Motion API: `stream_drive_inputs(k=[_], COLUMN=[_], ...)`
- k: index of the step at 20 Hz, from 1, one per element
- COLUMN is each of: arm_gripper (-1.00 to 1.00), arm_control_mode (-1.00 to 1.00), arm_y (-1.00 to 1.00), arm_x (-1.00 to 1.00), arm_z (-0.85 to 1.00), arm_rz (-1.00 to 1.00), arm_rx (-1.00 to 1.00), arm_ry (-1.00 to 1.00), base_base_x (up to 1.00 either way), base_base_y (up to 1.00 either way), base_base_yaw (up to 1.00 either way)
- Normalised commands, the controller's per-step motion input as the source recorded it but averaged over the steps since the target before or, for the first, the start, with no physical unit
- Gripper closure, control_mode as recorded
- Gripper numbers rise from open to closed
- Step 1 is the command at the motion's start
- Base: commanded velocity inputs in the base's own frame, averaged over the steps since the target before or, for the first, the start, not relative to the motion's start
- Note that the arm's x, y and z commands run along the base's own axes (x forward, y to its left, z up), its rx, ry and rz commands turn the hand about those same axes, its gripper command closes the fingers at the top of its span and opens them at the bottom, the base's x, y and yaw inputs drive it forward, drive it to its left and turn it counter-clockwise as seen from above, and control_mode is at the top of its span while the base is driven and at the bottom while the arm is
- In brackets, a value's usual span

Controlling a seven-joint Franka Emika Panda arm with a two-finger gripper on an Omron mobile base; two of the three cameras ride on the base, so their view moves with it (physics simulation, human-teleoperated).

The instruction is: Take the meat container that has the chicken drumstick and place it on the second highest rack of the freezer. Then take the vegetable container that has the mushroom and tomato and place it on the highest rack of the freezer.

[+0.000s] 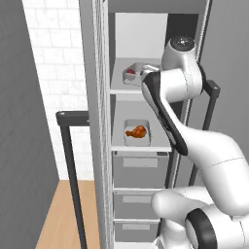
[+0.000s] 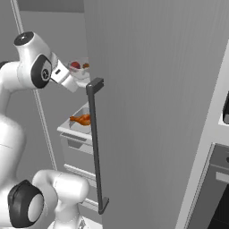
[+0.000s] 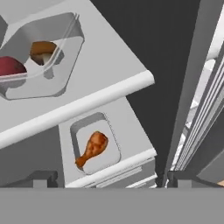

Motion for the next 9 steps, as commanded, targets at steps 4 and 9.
stream_drive_inputs(k=[4, 9], arm_gripper=[-1.0, -1.0], arm_control_mode=[-1.0, -1.0], arm_y=[0.0, 0.0], arm_x=[-0.48, -0.38], arm_z=[-0.55, -0.57], arm_rz=[0.02, 0.03], arm_rx=[-0.02, -0.03], arm_ry=[0.02, 0.0], base_base_x=[0.0, 0.0], base_base_y=[0.0, 0.0], base_base_yaw=[0.0, 0.0])
